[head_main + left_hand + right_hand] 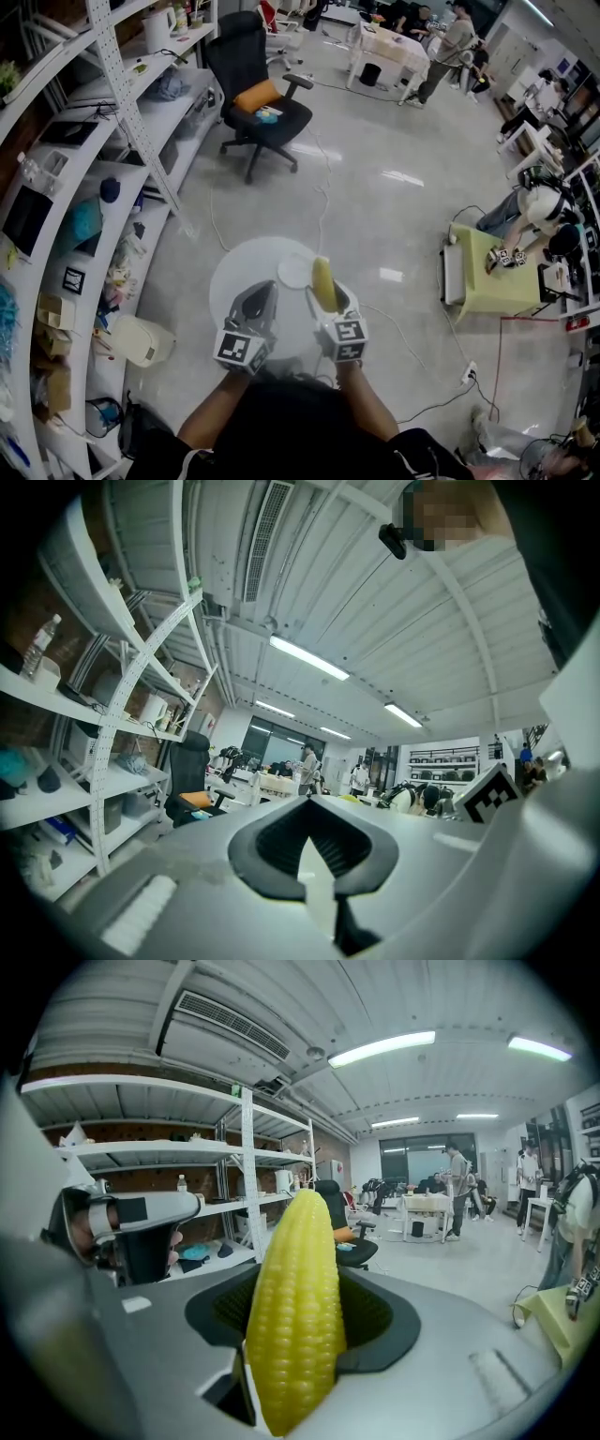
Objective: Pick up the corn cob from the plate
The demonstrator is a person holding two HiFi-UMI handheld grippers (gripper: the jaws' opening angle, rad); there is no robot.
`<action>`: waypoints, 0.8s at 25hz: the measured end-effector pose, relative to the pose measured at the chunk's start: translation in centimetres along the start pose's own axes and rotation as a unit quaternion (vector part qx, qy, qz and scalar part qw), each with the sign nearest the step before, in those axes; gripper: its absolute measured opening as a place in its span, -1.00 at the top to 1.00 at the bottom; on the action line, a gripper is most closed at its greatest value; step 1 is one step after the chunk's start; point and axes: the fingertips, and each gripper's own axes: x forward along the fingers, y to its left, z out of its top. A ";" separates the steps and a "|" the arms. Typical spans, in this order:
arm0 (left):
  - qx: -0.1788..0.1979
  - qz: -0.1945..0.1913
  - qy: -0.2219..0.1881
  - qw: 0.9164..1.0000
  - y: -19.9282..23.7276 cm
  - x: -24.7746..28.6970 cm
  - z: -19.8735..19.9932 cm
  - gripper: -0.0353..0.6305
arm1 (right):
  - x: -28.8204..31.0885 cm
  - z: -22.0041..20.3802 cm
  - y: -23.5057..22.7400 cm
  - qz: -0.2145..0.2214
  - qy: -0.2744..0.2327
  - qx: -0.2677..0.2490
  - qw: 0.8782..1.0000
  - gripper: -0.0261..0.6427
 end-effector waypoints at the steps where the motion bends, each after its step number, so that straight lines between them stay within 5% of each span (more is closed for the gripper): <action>1: 0.001 0.000 0.000 1.000 -0.3 0.0 0.0 0.89 | -0.3 0.2 -0.1 0.000 -0.004 0.003 1.000 0.18; 20: 0.015 0.004 0.004 1.000 -2.7 0.6 0.0 0.89 | -3.9 4.5 -1.1 0.016 -0.073 0.024 0.997 0.18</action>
